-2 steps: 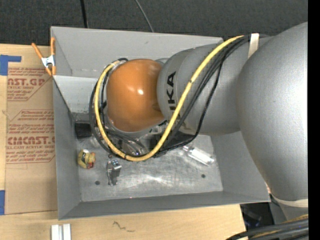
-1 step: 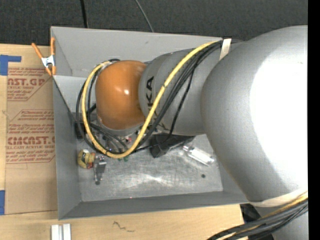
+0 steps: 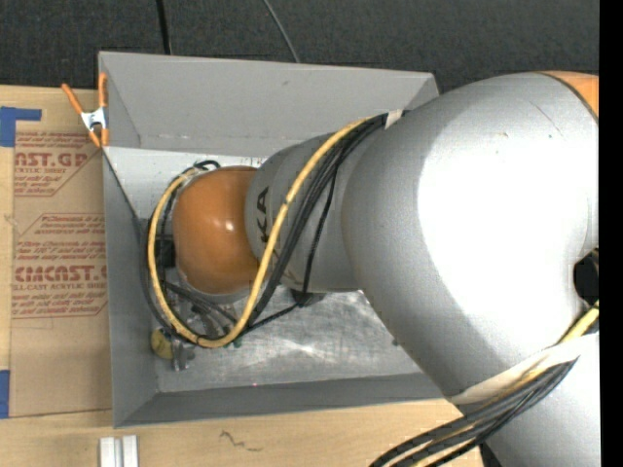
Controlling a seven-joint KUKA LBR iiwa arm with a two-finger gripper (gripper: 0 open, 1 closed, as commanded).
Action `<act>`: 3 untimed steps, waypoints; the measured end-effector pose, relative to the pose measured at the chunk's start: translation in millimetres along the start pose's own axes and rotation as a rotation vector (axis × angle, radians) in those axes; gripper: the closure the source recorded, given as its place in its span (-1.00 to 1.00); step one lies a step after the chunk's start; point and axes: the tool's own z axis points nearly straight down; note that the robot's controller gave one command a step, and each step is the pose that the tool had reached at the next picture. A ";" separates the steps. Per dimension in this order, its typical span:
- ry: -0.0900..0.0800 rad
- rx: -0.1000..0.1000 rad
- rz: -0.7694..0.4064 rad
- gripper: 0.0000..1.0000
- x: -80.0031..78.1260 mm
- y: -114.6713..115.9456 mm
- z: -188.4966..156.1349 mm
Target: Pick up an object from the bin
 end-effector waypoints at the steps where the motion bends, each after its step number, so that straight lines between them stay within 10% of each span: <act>1: 0.000 0.000 0.000 1.00 0.0 0.0 0.0; 2: 0.005 0.002 -0.015 1.00 4.7 -7.4 -5.4; 3: 0.003 0.001 -0.033 1.00 -4.0 -4.8 -125.4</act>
Offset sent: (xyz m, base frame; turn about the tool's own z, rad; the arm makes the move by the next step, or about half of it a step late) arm -0.0031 -0.0130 0.0091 -0.0195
